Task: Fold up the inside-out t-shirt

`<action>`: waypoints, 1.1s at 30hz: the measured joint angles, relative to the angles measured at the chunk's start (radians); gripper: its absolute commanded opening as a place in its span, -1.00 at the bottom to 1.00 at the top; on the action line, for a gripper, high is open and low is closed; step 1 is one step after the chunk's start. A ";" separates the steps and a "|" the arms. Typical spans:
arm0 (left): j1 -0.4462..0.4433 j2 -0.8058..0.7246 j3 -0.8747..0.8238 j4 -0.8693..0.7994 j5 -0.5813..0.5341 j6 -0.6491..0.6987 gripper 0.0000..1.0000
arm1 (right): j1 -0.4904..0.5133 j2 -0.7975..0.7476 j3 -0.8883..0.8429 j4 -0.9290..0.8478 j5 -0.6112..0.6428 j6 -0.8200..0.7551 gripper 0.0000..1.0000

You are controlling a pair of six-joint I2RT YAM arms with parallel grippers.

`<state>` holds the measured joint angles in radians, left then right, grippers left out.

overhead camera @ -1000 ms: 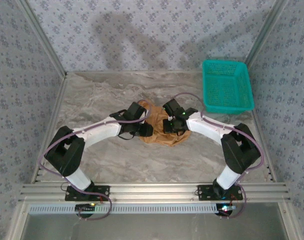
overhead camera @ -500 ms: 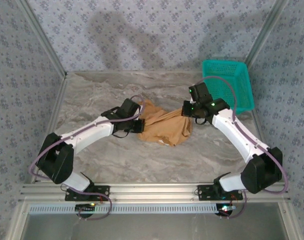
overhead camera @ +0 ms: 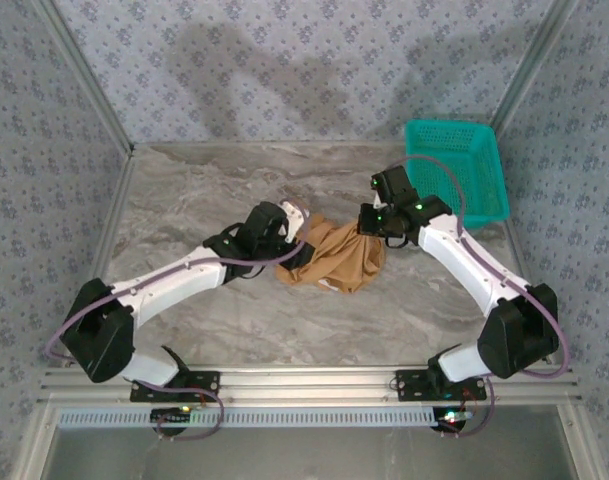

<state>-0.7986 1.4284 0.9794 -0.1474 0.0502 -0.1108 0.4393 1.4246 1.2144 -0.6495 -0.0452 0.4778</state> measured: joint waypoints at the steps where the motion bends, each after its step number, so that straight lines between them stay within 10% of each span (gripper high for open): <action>1: -0.009 0.007 -0.008 0.031 -0.003 0.037 0.12 | 0.002 -0.003 -0.004 0.001 -0.002 0.000 -1.00; 13: -0.018 0.244 0.048 0.164 0.050 0.211 0.09 | 0.005 -0.026 -0.008 0.002 -0.008 0.000 -1.00; 19: -0.010 0.284 0.097 0.156 0.050 0.233 -1.00 | 0.005 -0.035 -0.044 0.007 -0.011 0.000 -1.00; 33: 0.021 0.215 0.341 -0.090 0.137 0.150 -1.00 | -0.077 0.017 -0.077 0.016 -0.018 -0.020 -0.96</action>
<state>-0.7776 1.6432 1.3209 -0.2379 0.1867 0.0391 0.3626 1.4418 1.1378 -0.6334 -0.0631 0.4576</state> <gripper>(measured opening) 0.041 0.066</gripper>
